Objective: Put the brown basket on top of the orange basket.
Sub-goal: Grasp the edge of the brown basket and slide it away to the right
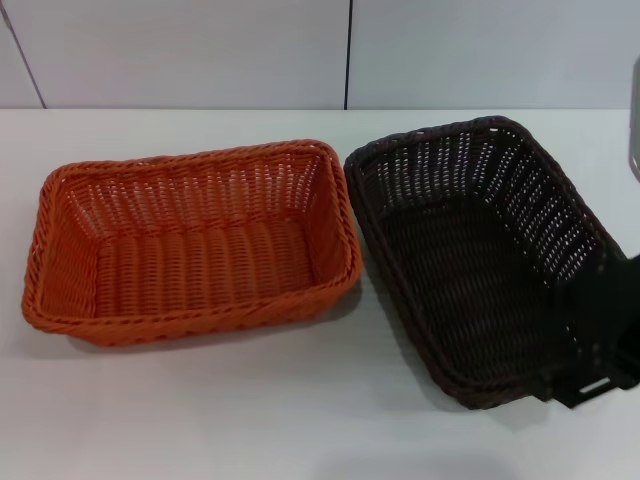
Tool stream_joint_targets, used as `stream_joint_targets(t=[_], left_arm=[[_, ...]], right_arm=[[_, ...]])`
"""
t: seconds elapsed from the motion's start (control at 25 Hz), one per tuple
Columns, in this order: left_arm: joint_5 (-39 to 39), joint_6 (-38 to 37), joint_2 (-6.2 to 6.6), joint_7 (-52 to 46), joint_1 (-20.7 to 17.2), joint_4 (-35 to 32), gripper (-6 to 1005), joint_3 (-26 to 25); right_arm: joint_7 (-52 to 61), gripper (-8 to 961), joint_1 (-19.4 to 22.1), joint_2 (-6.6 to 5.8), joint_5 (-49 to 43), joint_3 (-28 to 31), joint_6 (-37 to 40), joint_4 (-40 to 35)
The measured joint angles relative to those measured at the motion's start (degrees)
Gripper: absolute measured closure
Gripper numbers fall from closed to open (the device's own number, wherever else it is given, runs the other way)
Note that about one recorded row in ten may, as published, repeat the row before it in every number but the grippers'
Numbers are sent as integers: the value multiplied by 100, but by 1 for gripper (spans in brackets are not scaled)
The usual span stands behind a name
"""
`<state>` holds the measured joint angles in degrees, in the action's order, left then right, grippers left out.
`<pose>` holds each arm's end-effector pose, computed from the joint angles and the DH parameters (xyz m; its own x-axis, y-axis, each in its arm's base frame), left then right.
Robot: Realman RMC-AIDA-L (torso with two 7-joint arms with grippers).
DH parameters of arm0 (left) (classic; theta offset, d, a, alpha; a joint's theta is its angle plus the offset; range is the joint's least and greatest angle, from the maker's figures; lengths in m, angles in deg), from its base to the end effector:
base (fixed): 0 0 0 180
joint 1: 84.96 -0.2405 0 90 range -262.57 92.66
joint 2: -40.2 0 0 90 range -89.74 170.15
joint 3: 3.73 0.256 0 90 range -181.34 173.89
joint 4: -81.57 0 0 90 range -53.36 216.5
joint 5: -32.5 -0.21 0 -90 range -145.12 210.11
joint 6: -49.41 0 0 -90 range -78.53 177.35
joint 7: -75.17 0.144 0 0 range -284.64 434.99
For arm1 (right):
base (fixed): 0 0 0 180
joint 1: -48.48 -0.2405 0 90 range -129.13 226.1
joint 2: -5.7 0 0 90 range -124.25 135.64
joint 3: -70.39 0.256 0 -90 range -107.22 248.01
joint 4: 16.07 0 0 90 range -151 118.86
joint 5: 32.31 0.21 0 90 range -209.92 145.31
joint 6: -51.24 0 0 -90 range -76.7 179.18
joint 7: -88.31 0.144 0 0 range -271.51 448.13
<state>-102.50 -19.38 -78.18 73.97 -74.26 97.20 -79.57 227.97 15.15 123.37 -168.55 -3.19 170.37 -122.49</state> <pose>-0.4084 0.2607 0.0571 0.7163 -0.0868 0.6924 0.6683 0.3708 -0.6449 0.1120 0.2867 0.0656 0.8942 -0.3318 0.3006 -0.2774 -0.9376 -0.2097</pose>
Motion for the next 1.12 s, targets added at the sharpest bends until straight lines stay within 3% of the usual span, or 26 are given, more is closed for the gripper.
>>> stream_joint_targets(t=[0.52,1.12], left_arm=[[107,43,-25,-3,-57,3,198,-9],[149,81,-45,-3,-126,49,198,124]], right_arm=[[-939,310,-144,66,-675,-273,238,236],[-1287,310,-217,114,-1384,-1107,-555,1040]])
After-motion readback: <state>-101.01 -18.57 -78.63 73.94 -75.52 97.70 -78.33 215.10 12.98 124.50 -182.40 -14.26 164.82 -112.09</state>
